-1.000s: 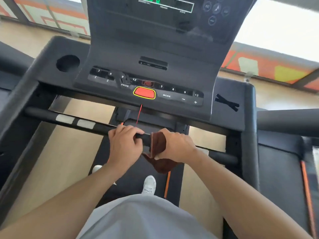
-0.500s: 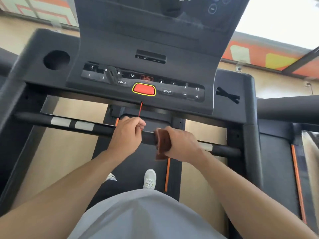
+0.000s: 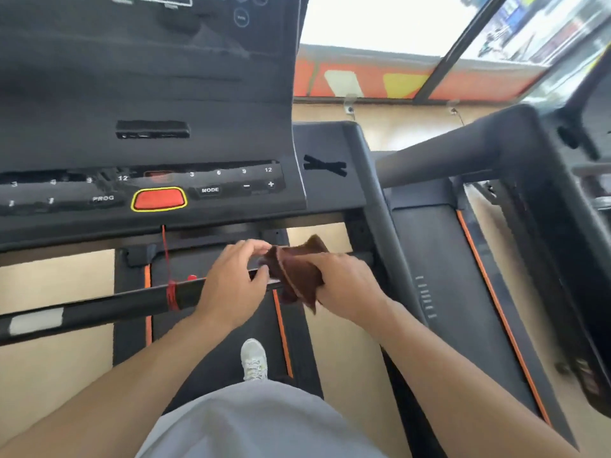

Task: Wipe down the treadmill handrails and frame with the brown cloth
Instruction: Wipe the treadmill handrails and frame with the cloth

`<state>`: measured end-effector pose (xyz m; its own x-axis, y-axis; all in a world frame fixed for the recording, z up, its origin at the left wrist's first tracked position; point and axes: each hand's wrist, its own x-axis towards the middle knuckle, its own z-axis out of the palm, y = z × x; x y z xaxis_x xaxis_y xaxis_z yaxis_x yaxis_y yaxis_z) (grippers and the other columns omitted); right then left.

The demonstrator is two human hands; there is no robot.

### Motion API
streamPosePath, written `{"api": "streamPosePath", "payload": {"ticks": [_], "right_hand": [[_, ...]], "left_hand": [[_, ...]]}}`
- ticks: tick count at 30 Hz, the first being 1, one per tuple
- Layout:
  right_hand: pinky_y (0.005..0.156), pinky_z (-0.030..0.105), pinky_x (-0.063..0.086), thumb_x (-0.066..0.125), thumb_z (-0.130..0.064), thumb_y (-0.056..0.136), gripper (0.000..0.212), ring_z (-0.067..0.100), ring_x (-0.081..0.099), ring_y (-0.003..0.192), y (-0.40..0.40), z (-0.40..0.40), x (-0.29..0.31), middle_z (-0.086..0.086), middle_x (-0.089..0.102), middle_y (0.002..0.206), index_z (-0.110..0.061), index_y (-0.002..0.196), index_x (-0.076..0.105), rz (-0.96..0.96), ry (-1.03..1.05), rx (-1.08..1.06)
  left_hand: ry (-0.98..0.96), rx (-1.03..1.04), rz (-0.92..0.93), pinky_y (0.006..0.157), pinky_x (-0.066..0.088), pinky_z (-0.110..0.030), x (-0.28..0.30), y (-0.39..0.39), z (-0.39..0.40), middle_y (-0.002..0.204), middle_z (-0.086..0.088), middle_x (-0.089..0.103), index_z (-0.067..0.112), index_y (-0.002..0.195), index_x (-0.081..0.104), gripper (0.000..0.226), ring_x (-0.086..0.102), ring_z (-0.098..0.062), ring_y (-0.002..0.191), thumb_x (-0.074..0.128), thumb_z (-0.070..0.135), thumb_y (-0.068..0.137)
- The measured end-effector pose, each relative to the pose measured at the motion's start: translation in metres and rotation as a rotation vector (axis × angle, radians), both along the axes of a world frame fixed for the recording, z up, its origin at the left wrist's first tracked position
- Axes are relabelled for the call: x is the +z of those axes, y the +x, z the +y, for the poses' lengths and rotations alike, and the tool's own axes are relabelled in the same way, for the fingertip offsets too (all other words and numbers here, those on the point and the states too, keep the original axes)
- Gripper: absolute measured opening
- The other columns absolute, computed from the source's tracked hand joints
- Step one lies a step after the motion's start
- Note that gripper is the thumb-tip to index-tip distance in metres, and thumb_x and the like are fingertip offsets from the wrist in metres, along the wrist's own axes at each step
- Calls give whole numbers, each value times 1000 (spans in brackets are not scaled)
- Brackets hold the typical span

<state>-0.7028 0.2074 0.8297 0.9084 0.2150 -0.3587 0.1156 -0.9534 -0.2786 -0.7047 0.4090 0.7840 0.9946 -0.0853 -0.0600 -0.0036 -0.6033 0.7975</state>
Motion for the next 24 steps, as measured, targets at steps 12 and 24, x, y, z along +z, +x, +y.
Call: {"api": "streamPosePath", "payload": {"ticks": [12, 24], "right_hand": [[118, 56, 36, 63, -59, 91, 97, 35, 38, 146, -81, -101, -3, 5, 29, 166, -37, 162, 0, 86, -5, -744], [118, 55, 33, 58, -55, 97, 79, 38, 32, 147, 104, -80, -41, 10, 27, 165, -26, 160, 21, -276, 62, -445]], "left_hand": [[80, -293, 78, 100, 41, -23, -6, 5, -48, 128, 12, 62, 24, 132, 60, 41, 53, -11, 120, 65, 20, 92], [171, -271, 111, 111, 19, -14, -8, -7, -49, 148, 14, 50, 25, 138, 56, 44, 41, -8, 138, 64, 24, 95]]}}
